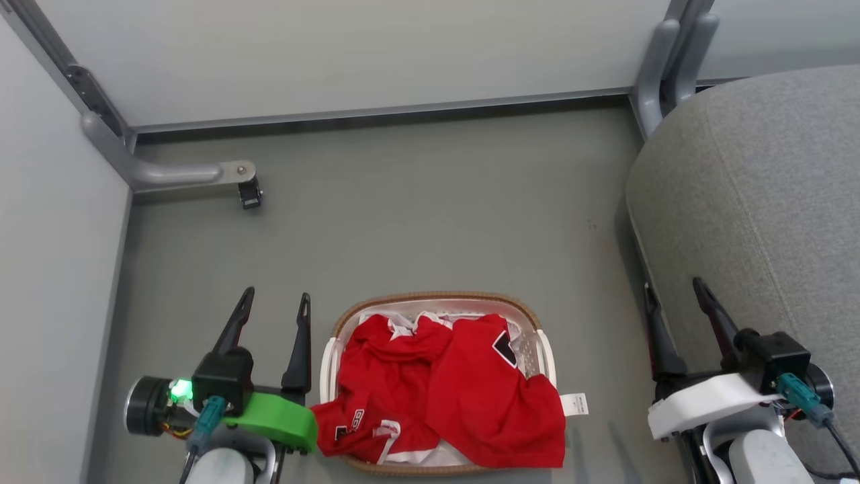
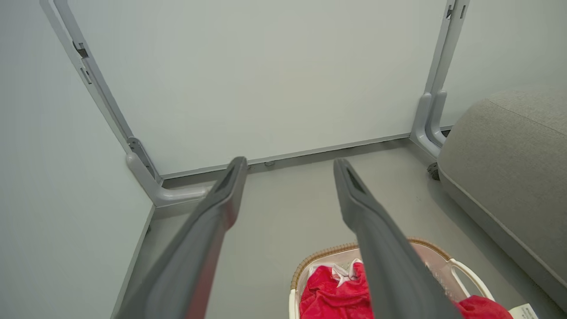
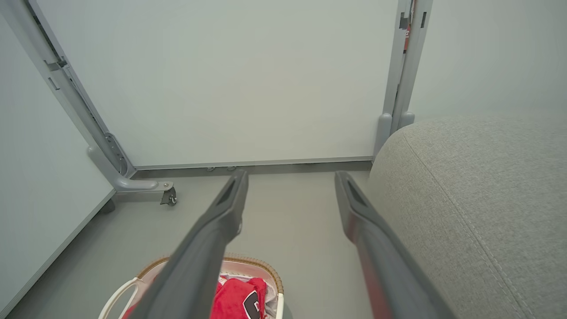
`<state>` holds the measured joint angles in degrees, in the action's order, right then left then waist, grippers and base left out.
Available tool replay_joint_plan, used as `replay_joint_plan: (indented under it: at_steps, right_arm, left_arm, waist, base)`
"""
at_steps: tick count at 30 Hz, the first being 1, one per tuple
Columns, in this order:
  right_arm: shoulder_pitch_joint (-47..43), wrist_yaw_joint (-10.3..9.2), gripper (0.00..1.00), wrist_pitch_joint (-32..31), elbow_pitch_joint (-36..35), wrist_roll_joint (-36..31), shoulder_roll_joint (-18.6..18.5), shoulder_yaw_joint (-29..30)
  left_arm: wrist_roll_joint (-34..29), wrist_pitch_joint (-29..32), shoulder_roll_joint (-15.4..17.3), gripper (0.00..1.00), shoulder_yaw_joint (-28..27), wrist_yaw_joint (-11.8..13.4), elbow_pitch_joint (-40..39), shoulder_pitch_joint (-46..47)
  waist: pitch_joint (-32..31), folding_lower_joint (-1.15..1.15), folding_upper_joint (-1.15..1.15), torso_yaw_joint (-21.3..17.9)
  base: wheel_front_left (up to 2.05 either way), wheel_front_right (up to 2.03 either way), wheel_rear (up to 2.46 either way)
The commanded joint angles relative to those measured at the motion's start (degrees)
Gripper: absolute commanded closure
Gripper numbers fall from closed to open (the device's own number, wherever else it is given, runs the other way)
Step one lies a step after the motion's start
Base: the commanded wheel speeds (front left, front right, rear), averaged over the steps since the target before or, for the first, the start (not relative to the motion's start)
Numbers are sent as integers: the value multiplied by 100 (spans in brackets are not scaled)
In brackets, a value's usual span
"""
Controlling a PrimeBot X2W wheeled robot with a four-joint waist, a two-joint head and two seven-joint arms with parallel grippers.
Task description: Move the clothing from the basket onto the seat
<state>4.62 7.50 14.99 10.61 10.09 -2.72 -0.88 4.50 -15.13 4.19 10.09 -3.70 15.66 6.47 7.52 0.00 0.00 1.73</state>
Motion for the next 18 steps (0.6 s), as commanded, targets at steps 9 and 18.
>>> replay_joint_plan:
  at_steps: [9,18]
  right_arm:
    - [554,-2,0,29,-117,-37,-32,-5]
    - [877,-2,0,30,-154,-23,-30,75]
  left_arm:
    - [-214,-4,152,0,378,-247,820,1068]
    - [-106,-1,291,0,1023,-376,1955,1692]
  waist:
    - [934,0,0,-189]
    - [1539,0,0,-333]
  base:
    - [0,0,0]
    - [0,0,0]
